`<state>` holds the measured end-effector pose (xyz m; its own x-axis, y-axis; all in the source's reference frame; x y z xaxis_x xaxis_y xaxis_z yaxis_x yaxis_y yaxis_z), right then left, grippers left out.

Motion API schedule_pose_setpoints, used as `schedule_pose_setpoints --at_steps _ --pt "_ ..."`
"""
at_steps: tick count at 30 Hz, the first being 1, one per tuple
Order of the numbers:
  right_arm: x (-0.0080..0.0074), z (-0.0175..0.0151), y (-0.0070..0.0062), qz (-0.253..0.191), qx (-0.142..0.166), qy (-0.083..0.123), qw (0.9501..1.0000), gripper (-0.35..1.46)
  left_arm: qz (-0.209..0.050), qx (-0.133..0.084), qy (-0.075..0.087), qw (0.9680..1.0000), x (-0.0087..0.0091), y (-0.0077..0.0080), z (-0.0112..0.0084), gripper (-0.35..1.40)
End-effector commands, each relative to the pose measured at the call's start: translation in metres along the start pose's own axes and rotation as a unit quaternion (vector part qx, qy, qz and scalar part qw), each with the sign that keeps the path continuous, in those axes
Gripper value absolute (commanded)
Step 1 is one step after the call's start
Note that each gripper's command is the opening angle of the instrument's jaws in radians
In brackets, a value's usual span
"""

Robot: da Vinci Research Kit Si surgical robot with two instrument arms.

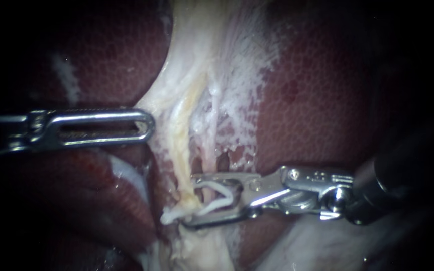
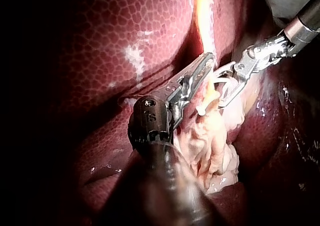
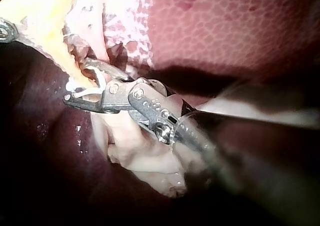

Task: Clipping second clip left tube

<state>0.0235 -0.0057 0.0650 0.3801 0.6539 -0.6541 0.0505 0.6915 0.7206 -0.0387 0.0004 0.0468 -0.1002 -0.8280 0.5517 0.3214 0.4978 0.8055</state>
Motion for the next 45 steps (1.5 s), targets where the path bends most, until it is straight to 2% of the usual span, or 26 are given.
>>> schedule_pose_setpoints --at_steps 1,6,17,22,29,39,45 --pt "0.0001 0.0002 0.0 -0.001 0.001 0.0 1.0 0.55 0.0 0.0 0.0 1.0 0.0 0.0 0.0 -0.35" --pt "0.0003 0.001 -0.0003 0.005 0.014 -0.003 0.9999 0.54 0.001 0.0 0.0 1.0 0.0002 0.0 0.0001 -0.35" --pt "0.0015 -0.0001 -0.0015 0.012 0.022 -0.005 0.9997 0.53 0.002 0.001 0.0 1.0 0.0006 0.0007 0.0001 -0.35" --pt "0.0026 -0.0006 -0.0019 0.015 0.026 0.005 0.9995 0.53 0.002 0.001 0.0 1.0 0.0007 0.0008 0.0002 -0.35" --pt "0.0033 0.0009 -0.0022 0.013 0.033 0.011 0.9993 0.53 0.003 0.0 0.0 1.0 0.0009 0.0008 0.0004 -0.35" --pt "0.0034 0.0025 -0.0021 0.008 0.04 0.017 0.999 0.53 0.003 0.0 0.0 1.0 0.0011 0.0009 0.0005 -0.35" --pt "0.0027 0.0032 -0.002 0.023 0.042 0.015 0.9987 0.51 0.004 -0.001 -0.001 1.0 0.0013 0.001 0.0006 -0.35"
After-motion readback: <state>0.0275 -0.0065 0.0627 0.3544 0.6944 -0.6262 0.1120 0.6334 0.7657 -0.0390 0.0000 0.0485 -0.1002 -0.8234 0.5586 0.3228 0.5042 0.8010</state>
